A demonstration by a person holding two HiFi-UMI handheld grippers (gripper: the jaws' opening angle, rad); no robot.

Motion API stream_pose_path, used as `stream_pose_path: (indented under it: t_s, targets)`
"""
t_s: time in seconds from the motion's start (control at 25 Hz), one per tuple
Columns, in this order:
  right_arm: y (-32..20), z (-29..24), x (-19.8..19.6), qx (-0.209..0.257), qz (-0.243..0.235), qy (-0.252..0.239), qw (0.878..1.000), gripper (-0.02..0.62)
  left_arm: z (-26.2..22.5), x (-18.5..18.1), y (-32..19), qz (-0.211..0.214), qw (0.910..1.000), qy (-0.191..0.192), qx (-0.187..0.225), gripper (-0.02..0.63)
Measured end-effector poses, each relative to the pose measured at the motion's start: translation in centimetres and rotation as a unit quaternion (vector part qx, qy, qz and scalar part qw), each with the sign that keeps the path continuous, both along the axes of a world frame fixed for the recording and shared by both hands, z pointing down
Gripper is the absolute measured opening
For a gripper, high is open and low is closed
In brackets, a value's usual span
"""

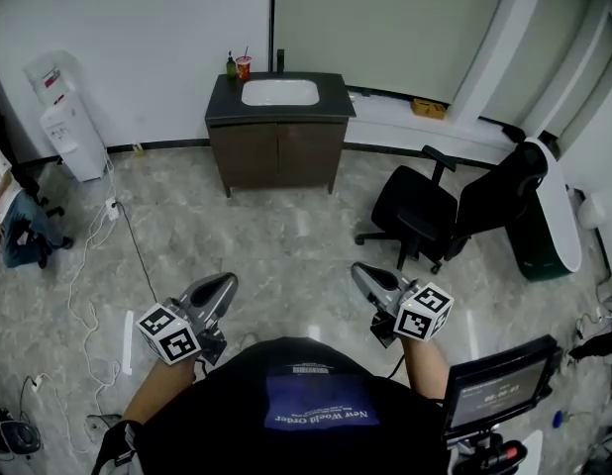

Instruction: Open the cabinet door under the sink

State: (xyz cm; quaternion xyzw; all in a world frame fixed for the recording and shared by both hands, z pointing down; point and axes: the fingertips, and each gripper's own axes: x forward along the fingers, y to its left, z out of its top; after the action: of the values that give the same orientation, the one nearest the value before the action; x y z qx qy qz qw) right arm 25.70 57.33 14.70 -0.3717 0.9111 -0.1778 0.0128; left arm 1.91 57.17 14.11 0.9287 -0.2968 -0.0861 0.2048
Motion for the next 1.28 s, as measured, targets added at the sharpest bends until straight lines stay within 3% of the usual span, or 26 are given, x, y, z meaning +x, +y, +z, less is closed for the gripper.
stream_pose_path:
  t_s: [0.44,0.72,0.96,1.28]
  targets:
    - [-13.8,-3.1,-7.2,0.022,0.051,0.008,0.998,0.002,-1.6,-6.5,-15.4,0.053,0.9984,0.008,0.02,0.002]
    - [-21.1,-1.6,-9.3,0.011,0.029,0.023,0.999,0.002,-0.1,-8.8,-22.1,0.032,0.9995,0.007,0.005,0.002]
    - [-29.3,0.1,-7.6,0.007,-0.007,0.004,1.0,0.002,1.0,-7.8,-28.3,-0.012,0.9999,0.0,-0.008,0.002]
    - [-41.6,-1.5,-4.4,0.029,-0.096,0.007,0.995,0.002,-1.3,-2.0,-36.9,-0.075,0.9972,-0.009,0.003,0.002]
